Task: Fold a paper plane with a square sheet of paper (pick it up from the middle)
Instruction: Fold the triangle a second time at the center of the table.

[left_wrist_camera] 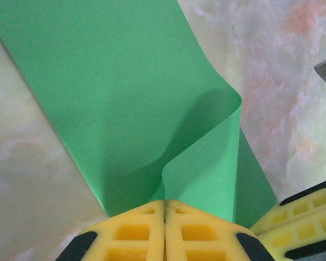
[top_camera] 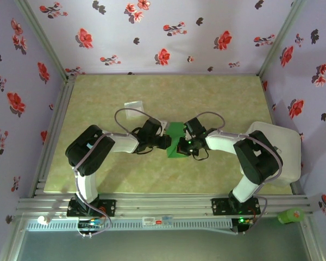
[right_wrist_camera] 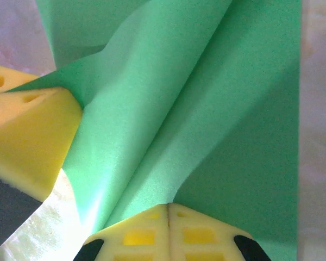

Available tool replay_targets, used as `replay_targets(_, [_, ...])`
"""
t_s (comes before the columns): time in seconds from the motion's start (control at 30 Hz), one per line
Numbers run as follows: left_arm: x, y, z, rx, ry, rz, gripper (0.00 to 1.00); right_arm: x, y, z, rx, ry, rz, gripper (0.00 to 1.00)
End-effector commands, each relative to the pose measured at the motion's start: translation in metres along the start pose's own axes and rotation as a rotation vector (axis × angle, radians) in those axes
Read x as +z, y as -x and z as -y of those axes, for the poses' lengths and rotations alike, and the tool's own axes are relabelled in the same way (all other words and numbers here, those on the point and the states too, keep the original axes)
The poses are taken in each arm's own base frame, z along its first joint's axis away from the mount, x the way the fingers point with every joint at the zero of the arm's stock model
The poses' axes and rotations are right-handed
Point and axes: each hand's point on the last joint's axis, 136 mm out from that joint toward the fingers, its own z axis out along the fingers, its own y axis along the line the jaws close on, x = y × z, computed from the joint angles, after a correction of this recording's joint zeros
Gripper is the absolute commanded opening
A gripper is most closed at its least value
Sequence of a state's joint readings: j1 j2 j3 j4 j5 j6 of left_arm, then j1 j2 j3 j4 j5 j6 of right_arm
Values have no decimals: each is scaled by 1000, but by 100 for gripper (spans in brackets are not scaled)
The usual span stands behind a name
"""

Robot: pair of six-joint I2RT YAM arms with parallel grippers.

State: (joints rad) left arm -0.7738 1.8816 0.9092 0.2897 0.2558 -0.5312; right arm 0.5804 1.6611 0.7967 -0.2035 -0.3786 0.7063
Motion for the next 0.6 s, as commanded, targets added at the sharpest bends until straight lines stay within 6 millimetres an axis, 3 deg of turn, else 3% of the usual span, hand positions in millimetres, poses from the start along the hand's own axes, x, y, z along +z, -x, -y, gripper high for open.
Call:
replay_targets(0.0, [5, 0, 0, 26, -12, -20, 9, 7, -23, 41, 43, -133, -72, 4])
replay_targets(0.57, [9, -2, -3, 50, -11, -25, 10, 8, -25, 43, 48, -139, -81, 4])
